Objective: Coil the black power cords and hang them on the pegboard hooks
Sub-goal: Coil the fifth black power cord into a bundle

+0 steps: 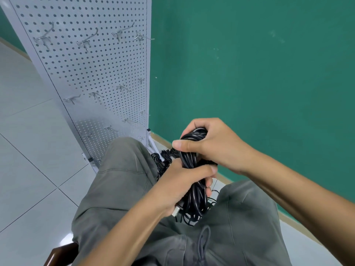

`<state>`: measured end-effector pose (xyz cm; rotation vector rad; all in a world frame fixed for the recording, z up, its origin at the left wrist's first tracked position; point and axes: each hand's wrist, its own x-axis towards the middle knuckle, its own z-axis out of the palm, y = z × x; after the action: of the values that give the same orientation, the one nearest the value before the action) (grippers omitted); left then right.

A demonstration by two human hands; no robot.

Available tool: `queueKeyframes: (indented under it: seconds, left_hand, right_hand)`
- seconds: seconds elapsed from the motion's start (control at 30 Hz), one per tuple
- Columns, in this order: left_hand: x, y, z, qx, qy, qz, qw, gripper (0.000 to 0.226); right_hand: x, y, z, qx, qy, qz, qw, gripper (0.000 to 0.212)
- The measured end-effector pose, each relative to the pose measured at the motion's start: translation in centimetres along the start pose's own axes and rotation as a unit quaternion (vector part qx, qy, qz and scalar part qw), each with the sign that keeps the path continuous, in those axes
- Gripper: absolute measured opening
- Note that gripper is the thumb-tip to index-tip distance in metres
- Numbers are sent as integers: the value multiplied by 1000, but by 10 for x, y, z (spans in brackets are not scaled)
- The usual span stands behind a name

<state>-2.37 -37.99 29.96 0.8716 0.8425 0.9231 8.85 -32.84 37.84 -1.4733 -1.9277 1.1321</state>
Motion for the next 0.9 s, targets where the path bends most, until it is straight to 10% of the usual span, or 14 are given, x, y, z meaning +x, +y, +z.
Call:
queueKeyframes:
  seconds: [0.43, 0.9]
  left_hand:
    - [-2, 1, 7, 88, 108, 37, 990, 23]
    - [-4, 19, 0, 9, -75, -44, 996, 16]
  right_hand:
    - [13, 2, 16, -134, 69, -20, 988, 17]
    - [21, -15, -15, -87, -92, 11, 992, 14]
